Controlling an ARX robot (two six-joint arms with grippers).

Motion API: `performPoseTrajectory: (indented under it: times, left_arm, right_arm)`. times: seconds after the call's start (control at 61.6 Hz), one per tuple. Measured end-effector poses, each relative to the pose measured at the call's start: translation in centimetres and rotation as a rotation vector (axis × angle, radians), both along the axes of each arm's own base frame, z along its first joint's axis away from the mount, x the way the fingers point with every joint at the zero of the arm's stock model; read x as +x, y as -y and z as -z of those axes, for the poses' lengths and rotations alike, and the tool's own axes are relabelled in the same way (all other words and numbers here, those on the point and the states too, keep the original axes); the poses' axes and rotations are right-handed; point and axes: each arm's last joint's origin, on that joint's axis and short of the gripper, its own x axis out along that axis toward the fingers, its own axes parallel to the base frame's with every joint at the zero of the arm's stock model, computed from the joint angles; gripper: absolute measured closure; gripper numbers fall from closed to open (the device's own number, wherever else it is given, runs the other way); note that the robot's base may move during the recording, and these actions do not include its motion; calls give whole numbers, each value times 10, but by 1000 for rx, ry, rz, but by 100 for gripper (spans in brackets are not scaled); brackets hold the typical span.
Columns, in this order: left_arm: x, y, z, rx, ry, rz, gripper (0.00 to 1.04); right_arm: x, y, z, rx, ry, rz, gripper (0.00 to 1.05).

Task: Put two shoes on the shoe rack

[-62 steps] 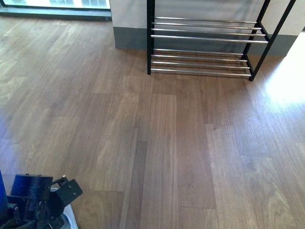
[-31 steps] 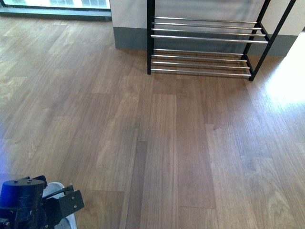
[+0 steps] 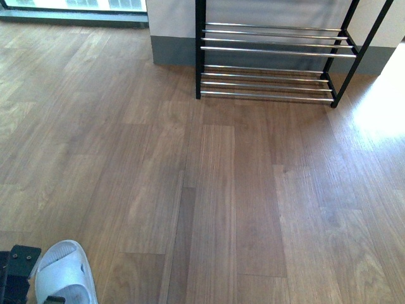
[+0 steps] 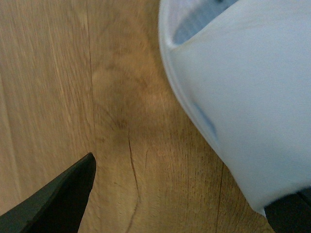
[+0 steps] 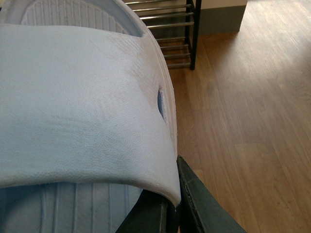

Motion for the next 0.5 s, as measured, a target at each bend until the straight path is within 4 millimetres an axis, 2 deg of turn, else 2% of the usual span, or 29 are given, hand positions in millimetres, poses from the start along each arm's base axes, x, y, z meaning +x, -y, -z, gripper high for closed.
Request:
performPoseTrajectory:
  times: [0.081, 0.146, 0.406, 0.503]
  left_arm:
    - [-3, -11, 17, -50, 9, -150, 9]
    - [-2, -18, 23, -79, 26, -205, 9]
    - [0, -33, 32, -179, 39, -265, 10]
    - [2, -37, 34, -208, 35, -252, 20]
  right_arm:
    - [0, 0, 0, 0, 0, 0, 103]
    - [0, 0, 0, 0, 0, 0, 103]
    - [0, 0, 0, 0, 0, 0, 103]
    - [0, 0, 0, 0, 0, 0, 103]
